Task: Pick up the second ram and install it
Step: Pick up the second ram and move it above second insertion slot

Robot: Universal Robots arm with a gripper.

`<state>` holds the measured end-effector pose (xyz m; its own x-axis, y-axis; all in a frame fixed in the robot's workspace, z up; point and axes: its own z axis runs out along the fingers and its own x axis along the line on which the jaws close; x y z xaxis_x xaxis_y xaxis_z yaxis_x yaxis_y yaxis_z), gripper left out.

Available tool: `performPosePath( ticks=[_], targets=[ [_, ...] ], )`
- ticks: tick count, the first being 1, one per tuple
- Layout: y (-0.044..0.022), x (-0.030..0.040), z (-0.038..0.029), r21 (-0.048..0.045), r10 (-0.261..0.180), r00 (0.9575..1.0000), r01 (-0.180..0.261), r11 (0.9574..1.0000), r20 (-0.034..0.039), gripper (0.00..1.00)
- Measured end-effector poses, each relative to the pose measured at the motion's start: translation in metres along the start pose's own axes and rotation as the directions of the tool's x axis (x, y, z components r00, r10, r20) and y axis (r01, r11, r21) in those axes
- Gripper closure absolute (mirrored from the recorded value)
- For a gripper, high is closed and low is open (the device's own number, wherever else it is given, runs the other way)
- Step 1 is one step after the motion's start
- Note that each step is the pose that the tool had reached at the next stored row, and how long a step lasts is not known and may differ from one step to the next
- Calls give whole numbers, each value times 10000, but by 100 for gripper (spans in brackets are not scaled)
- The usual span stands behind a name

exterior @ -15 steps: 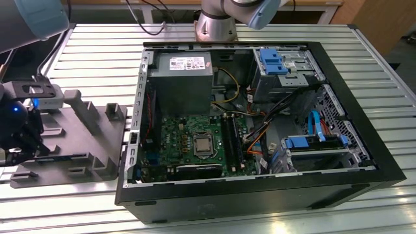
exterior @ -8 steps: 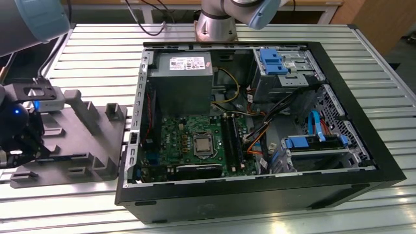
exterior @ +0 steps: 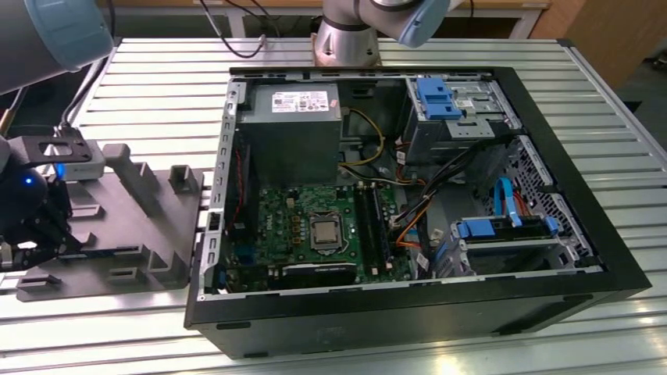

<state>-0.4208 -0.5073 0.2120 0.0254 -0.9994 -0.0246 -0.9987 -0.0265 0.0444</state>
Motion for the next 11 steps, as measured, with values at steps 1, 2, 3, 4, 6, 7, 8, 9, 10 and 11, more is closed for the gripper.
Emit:
performPosePath(
  ticks=[1, 2, 3, 4, 6, 7, 8, 9, 10, 11],
  targets=[
    [0, 0, 1, 1, -1, 10000, 1, 10000, 2, 89],
    [0, 0, 1, 1, -1, 10000, 1, 10000, 4, 89],
    [-1, 0, 1, 2, -1, 10000, 1, 10000, 5, 89],
    [0, 0, 1, 1, -1, 10000, 1, 10000, 6, 89],
    [0, 0, 0, 1, -1, 10000, 1, 10000, 9, 84],
    [0, 0, 1, 1, -1, 10000, 1, 10000, 10, 77],
    [0, 0, 0, 1, -1, 10000, 1, 10000, 11, 77],
    [0, 0, 1, 1, -1, 10000, 1, 10000, 12, 70],
    [0, 0, 0, 0, -1, 10000, 1, 10000, 13, 70],
    [0, 1, 3, 2, -1, 10000, 1, 10000, 13, 70]
  ],
)
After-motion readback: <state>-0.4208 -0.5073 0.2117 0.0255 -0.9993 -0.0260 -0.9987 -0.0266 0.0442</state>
